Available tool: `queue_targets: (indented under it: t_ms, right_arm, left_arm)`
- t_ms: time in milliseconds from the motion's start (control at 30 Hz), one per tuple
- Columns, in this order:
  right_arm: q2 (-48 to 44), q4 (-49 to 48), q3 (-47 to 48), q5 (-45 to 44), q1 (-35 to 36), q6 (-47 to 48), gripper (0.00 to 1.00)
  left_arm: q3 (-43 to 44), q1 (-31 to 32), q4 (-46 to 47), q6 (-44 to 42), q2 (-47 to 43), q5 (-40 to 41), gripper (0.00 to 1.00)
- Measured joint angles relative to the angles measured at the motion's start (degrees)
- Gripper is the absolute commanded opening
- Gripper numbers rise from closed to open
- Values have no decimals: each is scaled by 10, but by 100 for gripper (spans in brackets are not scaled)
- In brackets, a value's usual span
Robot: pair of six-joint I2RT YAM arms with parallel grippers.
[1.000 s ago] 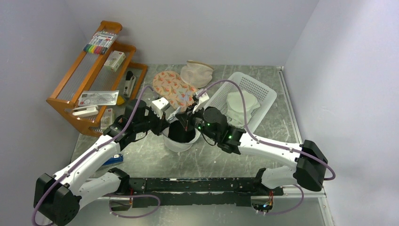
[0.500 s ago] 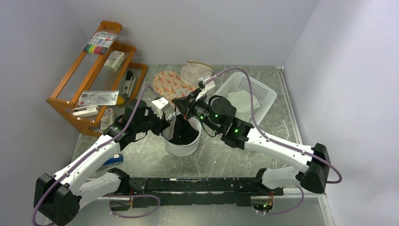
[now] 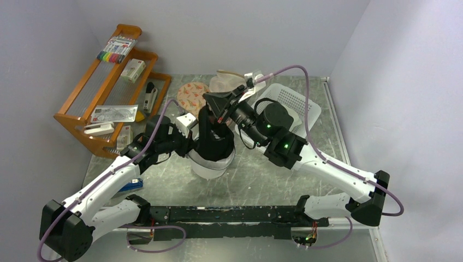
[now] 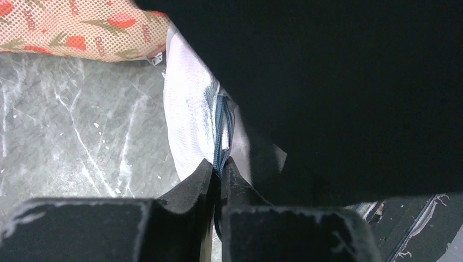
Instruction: Unzip the laundry bag and remove the bra
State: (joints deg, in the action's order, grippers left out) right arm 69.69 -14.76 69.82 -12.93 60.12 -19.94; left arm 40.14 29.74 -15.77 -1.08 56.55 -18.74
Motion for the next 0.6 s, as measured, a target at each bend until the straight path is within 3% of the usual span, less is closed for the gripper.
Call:
queue_targets:
  t_ms: [300, 600]
  right_arm:
    - [-17, 6, 52, -23, 0, 45, 0]
    - [-93, 16, 56, -91, 0, 111, 0]
  left_arm:
    - [7, 0, -5, 0, 12, 0, 27]
    - [17, 0, -14, 0, 9, 1, 53]
